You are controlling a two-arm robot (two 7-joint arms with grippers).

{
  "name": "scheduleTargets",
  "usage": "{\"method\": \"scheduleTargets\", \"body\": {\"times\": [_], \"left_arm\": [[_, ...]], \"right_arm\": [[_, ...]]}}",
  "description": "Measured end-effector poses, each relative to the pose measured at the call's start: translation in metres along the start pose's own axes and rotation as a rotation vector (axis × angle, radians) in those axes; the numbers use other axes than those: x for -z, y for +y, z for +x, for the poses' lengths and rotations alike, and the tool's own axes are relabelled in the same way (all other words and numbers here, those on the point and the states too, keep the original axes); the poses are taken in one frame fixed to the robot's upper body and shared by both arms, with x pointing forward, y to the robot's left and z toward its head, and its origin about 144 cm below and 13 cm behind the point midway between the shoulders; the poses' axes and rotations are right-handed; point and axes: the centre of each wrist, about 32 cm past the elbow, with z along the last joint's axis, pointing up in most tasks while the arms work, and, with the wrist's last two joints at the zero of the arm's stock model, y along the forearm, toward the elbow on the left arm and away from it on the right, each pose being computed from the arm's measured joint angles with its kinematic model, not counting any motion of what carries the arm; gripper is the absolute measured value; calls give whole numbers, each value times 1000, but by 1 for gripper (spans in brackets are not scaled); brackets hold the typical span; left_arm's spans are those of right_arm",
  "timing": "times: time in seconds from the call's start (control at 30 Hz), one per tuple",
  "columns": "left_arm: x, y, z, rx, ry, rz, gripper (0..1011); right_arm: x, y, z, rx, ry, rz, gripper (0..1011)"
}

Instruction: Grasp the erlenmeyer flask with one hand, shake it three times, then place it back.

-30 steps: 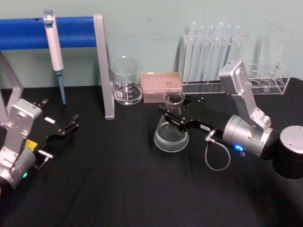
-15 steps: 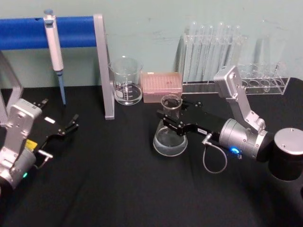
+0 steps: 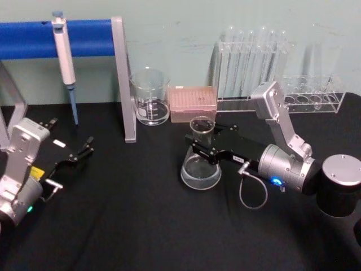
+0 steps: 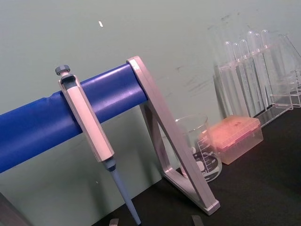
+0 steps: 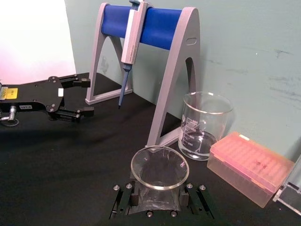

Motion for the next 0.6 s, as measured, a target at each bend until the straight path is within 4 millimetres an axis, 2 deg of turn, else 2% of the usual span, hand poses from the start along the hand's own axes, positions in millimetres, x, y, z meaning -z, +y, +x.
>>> {"method": "scheduleTargets", "body": {"times": [0.6], "left_arm": [[0,0,0,0,0,0,1001]], "right_arm": [[4,3,0,4,14,-20,450]]}}
